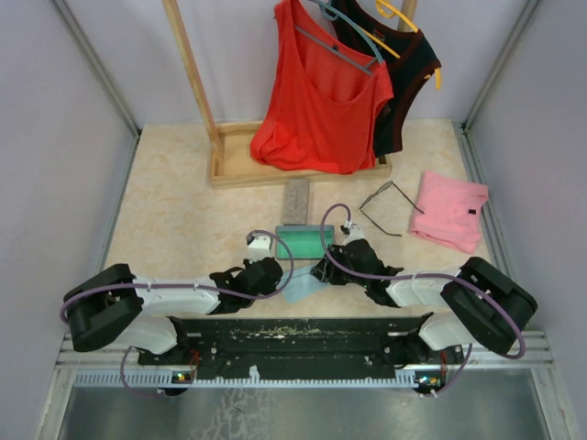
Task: Organize the sunglasses
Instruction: Fold the glasses cleaning cloth at the center of the board.
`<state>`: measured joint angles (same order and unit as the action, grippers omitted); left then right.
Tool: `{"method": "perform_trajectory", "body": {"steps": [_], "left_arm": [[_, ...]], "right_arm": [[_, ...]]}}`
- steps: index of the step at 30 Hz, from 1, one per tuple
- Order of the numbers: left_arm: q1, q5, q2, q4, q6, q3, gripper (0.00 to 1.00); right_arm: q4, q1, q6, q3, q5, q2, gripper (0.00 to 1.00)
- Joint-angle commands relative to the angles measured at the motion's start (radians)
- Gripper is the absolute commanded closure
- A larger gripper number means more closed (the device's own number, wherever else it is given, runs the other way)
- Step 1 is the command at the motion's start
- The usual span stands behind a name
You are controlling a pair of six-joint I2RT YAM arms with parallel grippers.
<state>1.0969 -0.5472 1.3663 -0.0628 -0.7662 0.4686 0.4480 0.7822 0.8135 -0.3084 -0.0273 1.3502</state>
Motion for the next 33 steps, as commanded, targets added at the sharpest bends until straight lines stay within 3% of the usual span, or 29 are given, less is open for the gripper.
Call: {"method": "perform_trajectory", "body": {"steps": [1,11,33], "left_arm": [[-0.003,0.02,-0.007,0.025,-0.006,-0.022,1.0],[-0.003,0.023,0.0,0.025,-0.003,-0.017,1.0],[-0.004,0.03,0.014,0.021,-0.005,-0.01,1.0]], "right_arm": [[0.036,-0.011,-0.023,-0.026,0.025,0.005,0.61],[0.157,-0.01,-0.01,0.004,-0.07,0.026,0.61],[0.192,-0.009,0.097,0.094,-0.101,0.002,0.62]]}}
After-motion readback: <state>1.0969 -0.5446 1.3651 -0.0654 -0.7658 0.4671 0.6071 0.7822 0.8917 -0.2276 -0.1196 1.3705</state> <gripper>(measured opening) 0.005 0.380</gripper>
